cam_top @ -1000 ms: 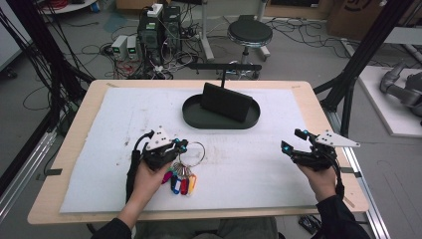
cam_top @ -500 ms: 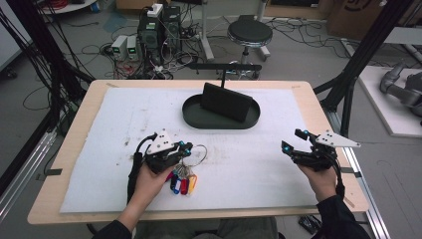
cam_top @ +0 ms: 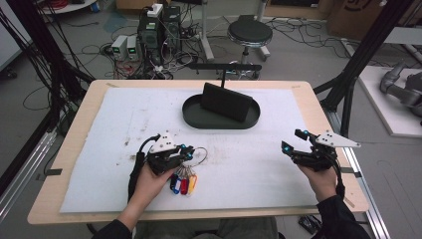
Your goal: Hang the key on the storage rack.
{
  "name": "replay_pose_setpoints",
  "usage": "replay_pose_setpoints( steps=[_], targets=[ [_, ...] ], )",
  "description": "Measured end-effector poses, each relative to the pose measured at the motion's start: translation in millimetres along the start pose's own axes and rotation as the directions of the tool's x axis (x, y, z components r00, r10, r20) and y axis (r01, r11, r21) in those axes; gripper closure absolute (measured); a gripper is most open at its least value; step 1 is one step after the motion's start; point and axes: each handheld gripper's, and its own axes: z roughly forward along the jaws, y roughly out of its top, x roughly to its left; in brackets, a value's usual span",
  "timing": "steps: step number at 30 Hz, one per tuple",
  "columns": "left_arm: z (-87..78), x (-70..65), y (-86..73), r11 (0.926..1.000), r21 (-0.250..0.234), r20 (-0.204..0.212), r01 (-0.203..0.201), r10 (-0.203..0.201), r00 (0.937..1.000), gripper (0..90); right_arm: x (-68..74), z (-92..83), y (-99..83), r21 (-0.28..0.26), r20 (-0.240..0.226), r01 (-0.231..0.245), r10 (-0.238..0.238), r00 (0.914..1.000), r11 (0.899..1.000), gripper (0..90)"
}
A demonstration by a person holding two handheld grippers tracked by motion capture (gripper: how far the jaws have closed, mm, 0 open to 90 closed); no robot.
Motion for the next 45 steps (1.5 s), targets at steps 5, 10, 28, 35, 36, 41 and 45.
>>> replay_pose_setpoints(
  steps=[5, 10, 28, 35, 36, 41, 45],
  targets=[
    [-0.7, 2.7, -2.1, 1.0, 0.001, 0.007, 0.008, -0.008, 0.9999, 85.4, -0.9, 0.2, -0.2, -0.002, 0.0, 0.006, -0.006, 1.0, 1.0, 25.9],
    [-1.6, 4.0, -2.7, 0.9999, -0.003, 0.015, 0.016, -0.016, 0.9998, 85.7, -0.7, -0.1, -0.3, 0.001, -0.001, 0.003, -0.003, 1.0, 1.0, 25.9],
    [-18.1, 1.6, 12.6, 0.9949, -0.1, 0.013, -0.011, 0.012, 0.9998, 86.1, -0.7, 1.4, -1.0, 0.014, -0.012, 0.004, -0.004, 0.9999, 1.0, 25.8],
    [-27.3, 3.8, 20.3, 0.9902, -0.139, -0.002, -0.015, 0.015, 0.9999, 86.1, -0.8, 1.4, -1.1, 0.015, -0.009, 0.003, -0.003, 1.0, 1.0, 25.8],
    [-28.5, 4.1, 21.4, 0.9893, -0.145, -0.003, -0.014, 0.013, 0.9999, 86.1, -1.0, 1.2, -1.1, 0.014, -0.008, 0.003, -0.003, 1.0, 1.0, 25.8],
    [-36.4, 5.2, 29.0, 0.9847, -0.172, -0.008, -0.026, 0.025, 0.9997, 86.1, -1.9, 1.0, -1.3, 0.016, -0.005, 0.002, -0.002, 1.0, 1.0, 25.8],
    [-41.9, 6.8, 35.6, 0.9791, -0.201, -0.009, -0.032, 0.031, 0.9995, 86.0, -2.2, 1.4, -1.4, 0.016, -0.002, 0.002, -0.002, 1.0, 1.0, 25.8]
  ],
)
